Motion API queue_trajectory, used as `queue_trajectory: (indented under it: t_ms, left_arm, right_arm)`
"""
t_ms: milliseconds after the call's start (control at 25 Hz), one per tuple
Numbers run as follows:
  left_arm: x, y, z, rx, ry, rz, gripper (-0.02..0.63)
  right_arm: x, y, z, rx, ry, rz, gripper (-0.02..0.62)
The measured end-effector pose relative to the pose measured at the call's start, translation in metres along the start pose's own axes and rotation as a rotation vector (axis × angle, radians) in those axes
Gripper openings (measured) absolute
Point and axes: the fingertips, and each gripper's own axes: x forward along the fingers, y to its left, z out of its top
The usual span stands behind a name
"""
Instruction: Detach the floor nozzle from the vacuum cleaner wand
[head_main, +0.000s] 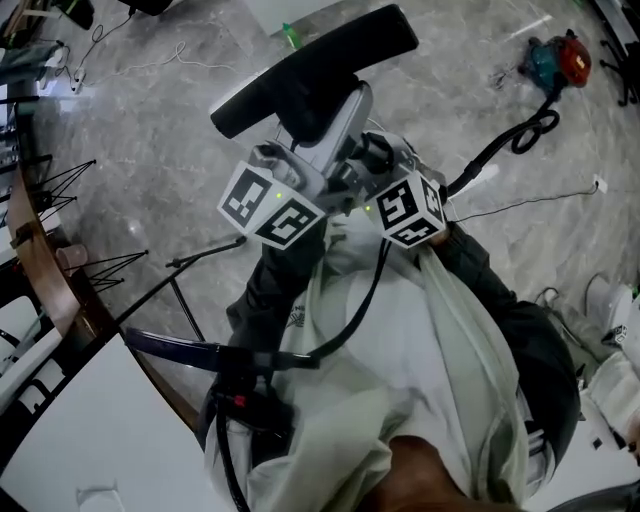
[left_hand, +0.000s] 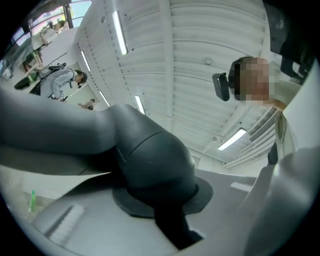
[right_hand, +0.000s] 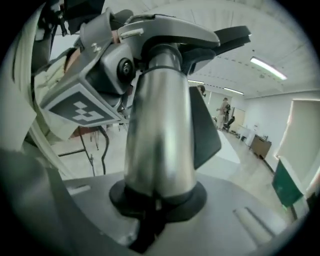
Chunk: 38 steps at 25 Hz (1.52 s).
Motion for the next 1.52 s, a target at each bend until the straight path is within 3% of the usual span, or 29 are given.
queue_trajectory:
  t_ms: [120,280,360,440,520,600,680,840,880,960,1040,1160,1240,1360,1440,1520]
  left_arm:
    - [-0.003,-0.024,0.006,0.053,-0.028,-0.168,0.069]
    - [-0.014,-0.068,0.009,0.092,-0.071,-0.483,0.071]
    - [-0.019,-0.078,0.007,0.08,-0.077,-0.571,0.071]
    - [-0.017,-0.08,0.004,0.067,-0.072,-0.592,0.071]
    - [-0.009,-0.071,-0.002,0.049,-0.056,-0.545,0.071]
    - [0.001,-0.057,-0.007,0.025,-0.036,-0.454,0.072]
    - [0.008,-0.042,-0.009,0.001,-0.017,-0.345,0.071]
    - [0.017,-0.014,-0.016,-0.019,0.011,-0.087,0.069]
    - [0.019,-0.007,-0.019,-0.02,0.014,-0.032,0.069]
    - [0.02,0.001,-0.021,-0.021,0.019,0.032,0.069]
    - [0.019,0.001,-0.021,-0.016,0.019,0.014,0.069]
    - [0.018,-0.023,-0.017,0.022,-0.005,-0.149,0.069]
    - [0.015,-0.046,-0.013,0.057,-0.034,-0.313,0.069]
    - [0.003,-0.077,-0.01,0.082,-0.062,-0.546,0.069]
    - [0.002,-0.081,-0.011,0.081,-0.065,-0.583,0.069]
    - [0.011,-0.072,-0.011,0.068,-0.065,-0.534,0.069]
  right_arm:
    - [-0.005,0.013,0.008,-0.039,-0.061,0.162,0.04]
    - [-0.028,0.036,0.01,-0.091,-0.113,0.469,0.038]
    - [-0.04,0.047,0.009,-0.087,-0.11,0.621,0.04]
    - [-0.046,0.053,0.005,-0.066,-0.106,0.711,0.04]
    - [-0.043,0.05,0.0,-0.036,-0.104,0.716,0.038]
    - [-0.035,0.042,-0.003,0.002,-0.088,0.637,0.038]
    - [-0.026,0.031,-0.005,0.033,-0.061,0.495,0.038]
    - [-0.012,-0.003,-0.015,0.04,-0.002,0.111,0.038]
    - [-0.01,-0.011,-0.019,0.038,0.012,0.042,0.038]
    - [-0.007,-0.017,-0.022,0.034,0.024,-0.011,0.038]
    - [-0.005,-0.013,-0.021,0.022,0.017,0.027,0.038]
    - [-0.012,-0.003,-0.017,-0.01,-0.028,0.169,0.04]
    - [-0.021,0.007,-0.013,-0.041,-0.077,0.316,0.04]
    - [-0.043,0.027,-0.008,-0.088,-0.12,0.611,0.04]
    - [-0.051,0.032,-0.009,-0.088,-0.112,0.737,0.04]
    - [-0.048,0.03,-0.011,-0.062,-0.105,0.75,0.038]
